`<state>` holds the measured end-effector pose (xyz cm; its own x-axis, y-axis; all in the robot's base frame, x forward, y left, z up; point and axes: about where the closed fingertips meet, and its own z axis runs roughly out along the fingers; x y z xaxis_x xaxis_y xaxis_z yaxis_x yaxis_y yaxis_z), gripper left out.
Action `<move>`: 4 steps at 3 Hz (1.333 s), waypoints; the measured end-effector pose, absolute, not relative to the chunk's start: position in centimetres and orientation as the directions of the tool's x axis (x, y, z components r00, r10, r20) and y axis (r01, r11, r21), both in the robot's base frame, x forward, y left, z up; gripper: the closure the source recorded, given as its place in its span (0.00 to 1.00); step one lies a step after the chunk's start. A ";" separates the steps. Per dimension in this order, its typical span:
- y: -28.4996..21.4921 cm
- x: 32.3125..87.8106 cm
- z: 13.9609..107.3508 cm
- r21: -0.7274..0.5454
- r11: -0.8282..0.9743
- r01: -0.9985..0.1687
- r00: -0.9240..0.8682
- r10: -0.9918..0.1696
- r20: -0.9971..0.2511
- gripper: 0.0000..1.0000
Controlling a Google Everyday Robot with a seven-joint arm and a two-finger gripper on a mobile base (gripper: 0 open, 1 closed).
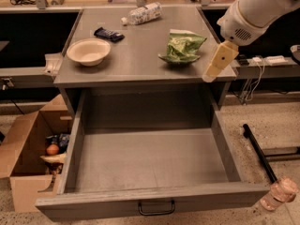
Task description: Place green jalapeno chip bag into top drawer
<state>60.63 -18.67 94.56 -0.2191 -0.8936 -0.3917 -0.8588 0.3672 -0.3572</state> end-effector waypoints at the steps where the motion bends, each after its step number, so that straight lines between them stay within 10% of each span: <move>1: -18.4 62.8 93.5 -0.364 0.391 -0.845 -0.239 -0.887 -0.396 0.00; 4: -16.7 67.7 89.7 -0.327 0.420 -0.847 -0.301 -0.884 -0.358 0.00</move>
Offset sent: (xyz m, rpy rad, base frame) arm 0.0749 0.0057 -0.0503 -0.0642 0.0299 -0.0805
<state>67.69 -16.67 89.71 -0.3008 -0.8841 -0.3577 -0.8465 0.4203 -0.3268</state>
